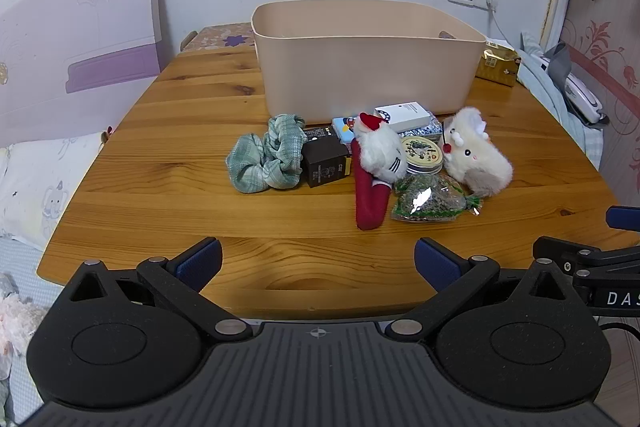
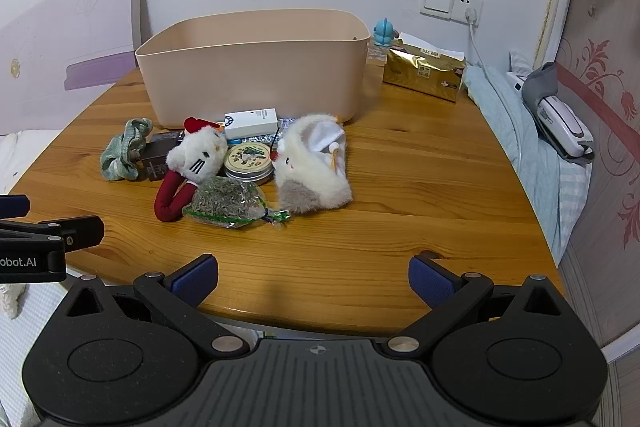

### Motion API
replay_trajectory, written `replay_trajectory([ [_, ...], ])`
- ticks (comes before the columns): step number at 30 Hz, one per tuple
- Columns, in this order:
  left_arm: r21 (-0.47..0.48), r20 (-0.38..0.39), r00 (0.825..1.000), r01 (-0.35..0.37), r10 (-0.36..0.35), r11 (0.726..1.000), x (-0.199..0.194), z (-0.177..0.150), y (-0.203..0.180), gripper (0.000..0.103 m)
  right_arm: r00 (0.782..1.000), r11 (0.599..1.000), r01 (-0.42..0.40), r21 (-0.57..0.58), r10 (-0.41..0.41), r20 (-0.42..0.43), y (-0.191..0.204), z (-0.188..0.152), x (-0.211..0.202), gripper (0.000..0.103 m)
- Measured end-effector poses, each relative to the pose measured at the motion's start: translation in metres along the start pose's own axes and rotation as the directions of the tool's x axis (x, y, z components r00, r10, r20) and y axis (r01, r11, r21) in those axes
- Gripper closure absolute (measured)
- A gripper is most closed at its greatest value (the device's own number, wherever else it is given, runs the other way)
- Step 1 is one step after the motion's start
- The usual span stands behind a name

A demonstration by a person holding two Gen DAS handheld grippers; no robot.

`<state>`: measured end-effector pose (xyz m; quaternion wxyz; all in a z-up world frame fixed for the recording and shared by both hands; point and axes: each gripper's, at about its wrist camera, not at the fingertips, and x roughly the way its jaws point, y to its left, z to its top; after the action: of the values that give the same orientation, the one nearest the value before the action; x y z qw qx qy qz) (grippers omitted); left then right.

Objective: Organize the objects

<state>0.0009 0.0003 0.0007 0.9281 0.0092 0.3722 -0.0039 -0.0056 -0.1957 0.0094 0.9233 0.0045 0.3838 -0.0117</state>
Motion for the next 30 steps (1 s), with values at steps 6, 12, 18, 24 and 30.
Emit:
replay_trajectory([
  [6, -0.002, -0.001, 1.000, 0.002, -0.002, 1.000, -0.0002, -0.0002, 0.0003, 0.000, 1.000, 1.000, -0.003, -0.014, 0.003, 0.003, 0.0021, 0.0005, 0.0005, 0.000],
  [12, -0.004, 0.004, 1.000, 0.004, -0.004, 1.000, -0.0004, 0.0012, 0.0011, 0.000, 1.000, 1.000, -0.004, -0.020, 0.004, 0.008, 0.0039, 0.0025, 0.0009, 0.000],
  [18, -0.006, -0.001, 1.000, -0.001, 0.001, 1.000, 0.0005, 0.0017, 0.0020, 0.000, 1.000, 1.000, -0.003, -0.026, 0.003, 0.004, 0.0051, 0.0025, 0.0012, 0.000],
  [24, -0.009, 0.008, 1.000, -0.004, 0.004, 1.000, 0.0001, 0.0030, 0.0044, 0.000, 1.000, 1.000, -0.001, -0.025, 0.001, 0.005, 0.0039, 0.0032, 0.0017, 0.000],
  [30, -0.011, 0.007, 1.000, -0.003, 0.003, 1.000, 0.0008, 0.0031, 0.0043, 0.000, 1.000, 1.000, 0.012, -0.020, -0.012, -0.002, 0.0013, 0.0033, 0.0049, 0.000],
])
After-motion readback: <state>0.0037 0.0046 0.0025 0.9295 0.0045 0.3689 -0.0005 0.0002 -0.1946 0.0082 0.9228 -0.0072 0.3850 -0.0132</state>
